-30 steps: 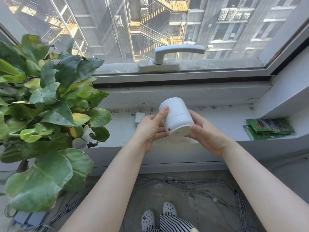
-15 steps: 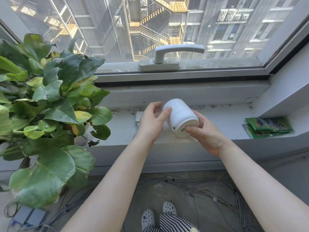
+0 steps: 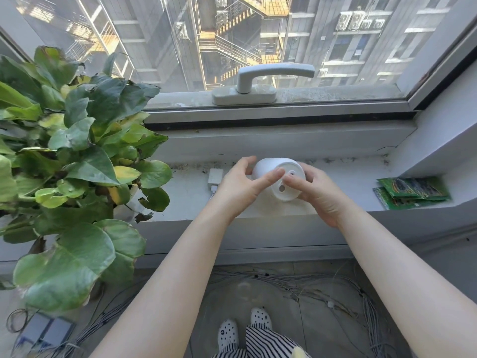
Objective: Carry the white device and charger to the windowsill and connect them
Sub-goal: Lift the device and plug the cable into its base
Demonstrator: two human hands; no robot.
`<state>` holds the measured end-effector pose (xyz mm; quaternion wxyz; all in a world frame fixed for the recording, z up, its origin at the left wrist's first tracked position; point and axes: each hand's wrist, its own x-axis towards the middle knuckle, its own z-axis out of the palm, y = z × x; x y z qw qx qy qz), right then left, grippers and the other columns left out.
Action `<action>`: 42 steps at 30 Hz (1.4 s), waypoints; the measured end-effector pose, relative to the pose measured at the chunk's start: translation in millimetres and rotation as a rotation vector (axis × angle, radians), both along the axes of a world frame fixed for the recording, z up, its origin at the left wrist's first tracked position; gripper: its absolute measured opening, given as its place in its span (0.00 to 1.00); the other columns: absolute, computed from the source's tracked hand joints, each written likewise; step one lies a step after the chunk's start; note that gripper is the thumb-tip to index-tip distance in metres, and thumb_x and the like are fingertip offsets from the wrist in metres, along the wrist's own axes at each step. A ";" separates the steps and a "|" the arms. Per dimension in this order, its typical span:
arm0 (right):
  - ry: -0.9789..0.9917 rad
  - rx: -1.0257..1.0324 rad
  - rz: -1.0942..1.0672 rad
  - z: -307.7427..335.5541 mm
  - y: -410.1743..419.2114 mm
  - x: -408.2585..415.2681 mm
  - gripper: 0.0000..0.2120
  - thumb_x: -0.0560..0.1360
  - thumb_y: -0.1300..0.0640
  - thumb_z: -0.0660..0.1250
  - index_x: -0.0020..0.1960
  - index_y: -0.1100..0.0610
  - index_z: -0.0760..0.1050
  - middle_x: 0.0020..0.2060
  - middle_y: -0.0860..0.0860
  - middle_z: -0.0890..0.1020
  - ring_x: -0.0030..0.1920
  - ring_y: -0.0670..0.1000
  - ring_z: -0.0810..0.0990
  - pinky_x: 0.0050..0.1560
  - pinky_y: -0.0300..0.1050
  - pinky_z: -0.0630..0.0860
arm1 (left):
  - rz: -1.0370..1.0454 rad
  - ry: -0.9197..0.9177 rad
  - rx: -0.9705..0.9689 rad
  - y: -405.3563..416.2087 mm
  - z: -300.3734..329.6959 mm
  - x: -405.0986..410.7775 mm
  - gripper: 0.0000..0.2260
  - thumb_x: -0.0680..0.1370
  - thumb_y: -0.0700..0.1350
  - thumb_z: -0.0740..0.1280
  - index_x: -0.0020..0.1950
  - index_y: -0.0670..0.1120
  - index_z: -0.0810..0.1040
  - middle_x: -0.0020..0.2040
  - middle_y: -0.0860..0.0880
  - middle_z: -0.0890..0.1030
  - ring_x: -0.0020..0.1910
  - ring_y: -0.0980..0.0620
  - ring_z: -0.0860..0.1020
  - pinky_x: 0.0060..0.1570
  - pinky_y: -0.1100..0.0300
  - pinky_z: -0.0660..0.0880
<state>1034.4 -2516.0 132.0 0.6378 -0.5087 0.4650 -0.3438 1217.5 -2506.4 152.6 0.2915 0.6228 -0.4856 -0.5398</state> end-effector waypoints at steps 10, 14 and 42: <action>-0.022 0.086 -0.040 -0.8 4.1 2.2 0.22 0.73 0.44 0.65 0.65 0.48 0.74 0.61 0.48 0.81 0.62 0.48 0.79 0.58 0.50 0.78 | 0.142 0.256 0.136 2.0 4.0 -4.9 0.35 0.69 0.60 0.71 0.69 0.45 0.68 0.56 0.48 0.79 0.53 0.50 0.82 0.54 0.58 0.79; -0.065 0.146 -0.079 -0.2 4.3 4.2 0.23 0.72 0.46 0.66 0.65 0.53 0.74 0.57 0.50 0.82 0.57 0.52 0.83 0.57 0.49 0.78 | 0.143 0.174 0.136 2.1 3.3 -3.5 0.35 0.66 0.64 0.70 0.68 0.46 0.72 0.57 0.48 0.79 0.53 0.49 0.82 0.56 0.54 0.79; 0.120 0.255 -0.178 7.8 -14.3 20.2 0.14 0.76 0.48 0.66 0.53 0.57 0.81 0.44 0.49 0.85 0.43 0.46 0.82 0.48 0.41 0.80 | 0.261 0.213 0.021 -21.4 -14.8 4.0 0.14 0.72 0.46 0.73 0.53 0.39 0.83 0.49 0.44 0.85 0.50 0.51 0.83 0.50 0.63 0.80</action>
